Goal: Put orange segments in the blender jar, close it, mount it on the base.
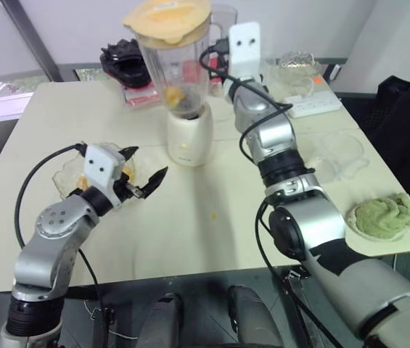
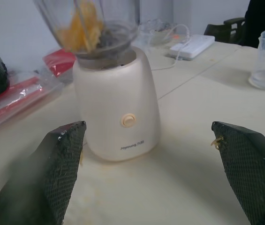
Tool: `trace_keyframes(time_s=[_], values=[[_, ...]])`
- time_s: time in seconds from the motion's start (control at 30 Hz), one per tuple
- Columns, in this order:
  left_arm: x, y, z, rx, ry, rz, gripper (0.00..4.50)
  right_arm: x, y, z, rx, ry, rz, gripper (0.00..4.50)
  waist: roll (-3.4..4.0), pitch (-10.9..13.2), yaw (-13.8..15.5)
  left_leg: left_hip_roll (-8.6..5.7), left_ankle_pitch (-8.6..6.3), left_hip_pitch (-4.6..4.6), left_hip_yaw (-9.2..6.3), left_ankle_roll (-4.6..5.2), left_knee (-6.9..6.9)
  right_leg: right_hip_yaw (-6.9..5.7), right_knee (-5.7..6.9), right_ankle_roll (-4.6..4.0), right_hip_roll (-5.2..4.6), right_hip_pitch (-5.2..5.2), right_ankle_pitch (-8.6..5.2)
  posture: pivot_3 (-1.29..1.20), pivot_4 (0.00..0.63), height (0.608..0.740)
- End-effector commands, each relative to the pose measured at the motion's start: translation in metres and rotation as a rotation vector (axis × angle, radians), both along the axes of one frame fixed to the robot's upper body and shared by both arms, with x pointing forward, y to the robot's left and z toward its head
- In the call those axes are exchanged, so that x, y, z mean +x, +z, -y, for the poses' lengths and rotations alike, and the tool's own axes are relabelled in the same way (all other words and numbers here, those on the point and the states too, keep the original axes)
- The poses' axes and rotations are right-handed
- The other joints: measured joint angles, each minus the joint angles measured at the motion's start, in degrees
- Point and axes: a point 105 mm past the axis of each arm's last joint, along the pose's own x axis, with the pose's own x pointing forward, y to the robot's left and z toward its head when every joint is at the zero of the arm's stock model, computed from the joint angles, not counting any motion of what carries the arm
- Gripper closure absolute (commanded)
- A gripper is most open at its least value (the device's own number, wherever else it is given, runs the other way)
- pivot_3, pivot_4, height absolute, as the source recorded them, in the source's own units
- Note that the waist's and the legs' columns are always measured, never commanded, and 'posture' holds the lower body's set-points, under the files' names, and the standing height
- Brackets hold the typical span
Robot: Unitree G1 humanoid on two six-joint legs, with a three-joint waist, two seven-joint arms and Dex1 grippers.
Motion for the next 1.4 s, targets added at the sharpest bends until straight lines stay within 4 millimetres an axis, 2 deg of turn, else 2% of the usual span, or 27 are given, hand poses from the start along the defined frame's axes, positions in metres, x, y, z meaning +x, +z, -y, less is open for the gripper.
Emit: trace_keyframes(time_s=[0.03, 0.2, 0.37, 0.5, 0.6, 0.83, 1.3, 1.4], values=[[-0.005, 0.014, -0.002, 0.003, 0.012, 0.057, 0.0, -0.008, 0.037, -0.008, 0.001, 0.013, 0.128, 3.71, 0.0, 0.0, -0.1, 0.0, 0.0, 0.0, -0.01, 0.0, -0.01, 0.0, 0.02, 0.0, 0.01, -0.02, 0.0, 0.0, 0.15, 0.74], [-0.006, 0.015, -0.003, 0.002, 0.015, 0.055, 0.0, -0.001, 0.02, -0.002, -0.05, -0.013, 0.106, 3.71, 0.0, 0.0, -0.2, 0.01, 0.0, 0.0, 0.01, 0.0, -0.02, 0.0, 0.02, -0.01, 0.01, -0.04, 0.0, 0.0, 0.15, 0.74], [-0.006, 0.015, -0.002, 0.001, 0.014, 0.054, 0.0, 0.002, 0.012, 0.001, -0.064, -0.019, 0.082, 3.71, 0.0, 0.0, -0.2, 0.01, 0.0, 0.01, 0.01, 0.0, 0.02, 0.0, 0.03, -0.01, 0.02, -0.01, 0.01, 0.0, 0.15, 0.74], [-0.004, 0.016, -0.001, 0.002, 0.009, 0.054, 0.0, 0.007, -0.018, 0.0, -0.026, -0.013, -0.087, 3.71, -0.02, 0.0, -0.2, 0.01, 0.0, 0.04, 0.0, 0.0, 0.06, 0.0, 0.04, -0.02, 0.02, 0.05, 0.01, 0.0, 0.15, 0.74], [-0.003, 0.017, 0.0, 0.001, 0.007, 0.057, 0.0, 0.008, -0.027, 0.002, -0.011, -0.027, -0.14, 3.71, -0.01, 0.0, -0.2, 0.01, 0.0, 0.16, -0.01, 0.0, 0.06, -0.01, 0.05, -0.02, 0.03, 0.17, 0.01, 0.0, 0.15, 0.74], [-0.001, 0.017, 0.003, -0.001, -0.002, 0.059, 0.0, 0.003, -0.028, 0.005, -0.013, -0.043, -0.164, 3.71, 0.0, 0.0, -0.2, 0.01, 0.0, 0.14, -0.01, 0.0, 0.01, -0.01, 0.03, -0.02, 0.03, 0.15, 0.01, 0.0, 0.15, 0.74], [0.0, 0.016, 0.007, -0.015, -0.02, 0.055, 0.0, -0.001, -0.045, 0.02, -0.06, -0.052, -0.163, 3.71, 0.0, -0.1, 0.1, 0.01, 0.0, 0.12, -0.01, 0.0, 0.05, -0.01, 0.01, -0.02, 0.02, 0.16, 0.01, 0.0, 0.15, 0.74], [0.001, 0.016, 0.008, -0.017, -0.021, 0.053, 0.0, -0.002, -0.049, 0.021, -0.063, -0.037, -0.169, 2.25, -0.06, -0.1, 0.2, 0.0, 0.0, 0.12, -0.02, 0.0, 0.05, -0.02, 0.01, -0.02, 0.02, 0.17, 0.01, 0.0, 0.15, 0.74]])
